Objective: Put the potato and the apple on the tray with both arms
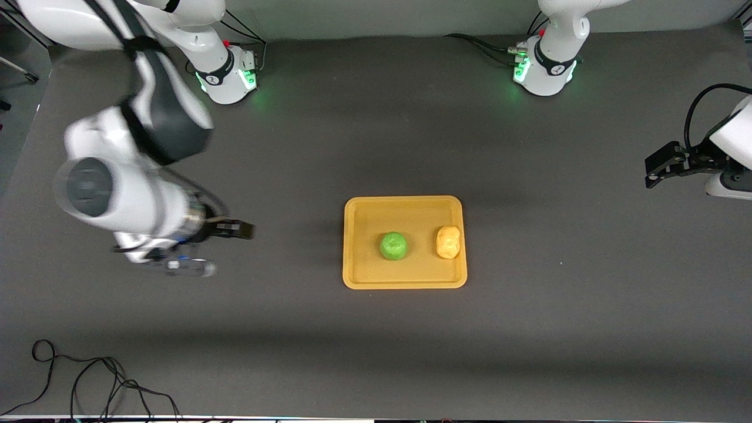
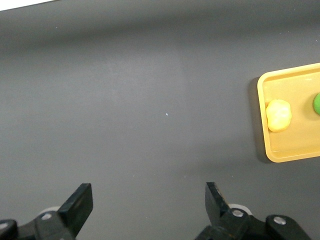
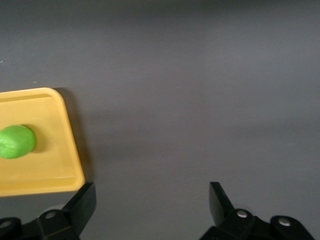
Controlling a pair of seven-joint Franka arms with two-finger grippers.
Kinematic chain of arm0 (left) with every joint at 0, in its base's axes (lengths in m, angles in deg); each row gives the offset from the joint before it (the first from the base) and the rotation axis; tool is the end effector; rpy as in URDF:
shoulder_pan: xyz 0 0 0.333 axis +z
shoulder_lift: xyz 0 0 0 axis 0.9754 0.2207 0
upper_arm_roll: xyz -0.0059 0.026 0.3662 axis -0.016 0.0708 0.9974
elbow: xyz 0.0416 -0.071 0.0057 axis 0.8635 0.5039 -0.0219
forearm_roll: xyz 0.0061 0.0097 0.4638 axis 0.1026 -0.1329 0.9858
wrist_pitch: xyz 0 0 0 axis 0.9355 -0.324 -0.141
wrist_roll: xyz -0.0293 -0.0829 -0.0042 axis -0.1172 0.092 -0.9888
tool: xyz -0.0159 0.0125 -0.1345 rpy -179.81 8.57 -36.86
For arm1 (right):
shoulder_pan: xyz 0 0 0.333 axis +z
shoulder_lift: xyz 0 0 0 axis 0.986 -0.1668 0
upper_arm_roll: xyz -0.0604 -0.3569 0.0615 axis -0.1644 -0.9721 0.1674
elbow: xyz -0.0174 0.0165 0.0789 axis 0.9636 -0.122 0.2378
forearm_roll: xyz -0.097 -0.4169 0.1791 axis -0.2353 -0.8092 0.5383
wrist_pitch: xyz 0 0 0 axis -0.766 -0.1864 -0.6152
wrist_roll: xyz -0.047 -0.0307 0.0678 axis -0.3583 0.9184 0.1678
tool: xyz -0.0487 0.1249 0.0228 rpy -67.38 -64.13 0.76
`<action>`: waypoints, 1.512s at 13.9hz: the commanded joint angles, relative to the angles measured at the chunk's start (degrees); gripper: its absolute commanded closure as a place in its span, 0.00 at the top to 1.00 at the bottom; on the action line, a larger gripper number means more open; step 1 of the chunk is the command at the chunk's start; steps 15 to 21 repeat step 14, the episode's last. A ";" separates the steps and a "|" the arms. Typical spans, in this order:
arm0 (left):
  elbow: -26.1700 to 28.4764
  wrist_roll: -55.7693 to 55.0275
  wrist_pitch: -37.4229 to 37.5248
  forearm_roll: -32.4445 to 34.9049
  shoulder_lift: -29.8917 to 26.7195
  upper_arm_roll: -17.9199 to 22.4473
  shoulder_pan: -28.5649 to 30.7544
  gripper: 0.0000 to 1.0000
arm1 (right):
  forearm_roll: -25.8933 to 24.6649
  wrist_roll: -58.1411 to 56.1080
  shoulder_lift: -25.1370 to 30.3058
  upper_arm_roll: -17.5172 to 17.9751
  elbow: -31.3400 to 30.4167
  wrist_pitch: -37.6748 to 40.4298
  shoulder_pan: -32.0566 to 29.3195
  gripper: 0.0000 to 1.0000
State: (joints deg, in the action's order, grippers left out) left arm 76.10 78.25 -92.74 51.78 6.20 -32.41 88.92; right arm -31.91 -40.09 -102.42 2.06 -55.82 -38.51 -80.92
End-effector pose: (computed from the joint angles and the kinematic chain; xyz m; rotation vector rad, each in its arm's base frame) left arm 0.6496 -0.0284 0.6365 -3.1006 0.2470 -0.0970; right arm 0.7266 0.1657 0.4936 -3.0904 0.2083 0.2175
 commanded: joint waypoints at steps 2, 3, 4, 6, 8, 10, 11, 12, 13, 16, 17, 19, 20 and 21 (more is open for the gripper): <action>1.49 0.95 -0.30 -0.56 -0.90 0.44 -0.25 1.00 | 4.49 -4.87 9.91 -10.47 -3.68 2.37 0.70 1.00; 1.49 0.95 -0.30 -0.56 -0.98 0.44 -0.33 1.00 | 4.49 -5.05 11.32 -12.13 -3.86 2.37 0.79 1.00; 1.49 0.95 -0.30 -0.56 -0.98 0.44 -0.33 1.00 | 4.49 -5.57 12.72 -14.41 -4.47 2.37 0.79 1.00; 1.49 0.95 -0.30 -0.56 -0.90 0.44 -0.42 1.00 | 3.71 -5.58 15.36 -16.02 -6.22 2.37 1.05 1.00; 1.58 0.95 -0.39 -0.56 -0.90 0.44 -0.51 1.00 | -0.92 -5.23 16.60 -15.93 -7.55 1.84 2.36 1.00; 1.58 0.95 -0.39 -0.56 -0.98 0.44 -0.51 1.00 | -2.54 -5.49 16.61 -15.93 -7.81 -0.26 2.54 1.00; 1.58 0.95 -0.39 -0.56 -0.90 0.44 -0.51 1.00 | -2.45 -5.58 16.52 -16.02 -7.90 -1.40 2.46 1.00; 1.58 0.95 -0.39 -0.56 -0.98 0.44 -0.51 1.00 | -2.36 -5.58 16.17 -16.02 -7.90 -2.11 2.46 1.00; 1.58 0.95 -0.39 -0.56 -0.90 0.44 -0.51 1.00 | -2.27 -5.66 15.99 -16.02 -7.99 -2.38 2.46 1.00; 1.58 0.95 -0.39 -0.56 -0.90 0.44 -0.51 1.00 | -1.58 -5.67 15.99 -15.93 -8.42 -2.81 2.54 1.00; 1.58 0.95 -0.39 -0.56 -0.90 0.44 -0.51 1.00 | -1.58 -5.67 15.99 -15.93 -8.42 -2.81 2.54 1.00; 1.58 0.95 -0.39 -0.56 -0.90 0.44 -0.51 1.00 | -1.58 -5.67 15.99 -15.93 -8.42 -2.81 2.54 1.00; 1.58 0.95 -0.39 -0.56 -0.90 0.44 -0.51 1.00 | -1.58 -5.67 15.99 -15.93 -8.42 -2.81 2.54 1.00; 1.58 0.95 -0.39 -0.56 -0.90 0.44 -0.51 1.00 | -1.58 -5.67 15.99 -15.93 -8.42 -2.81 2.54 1.00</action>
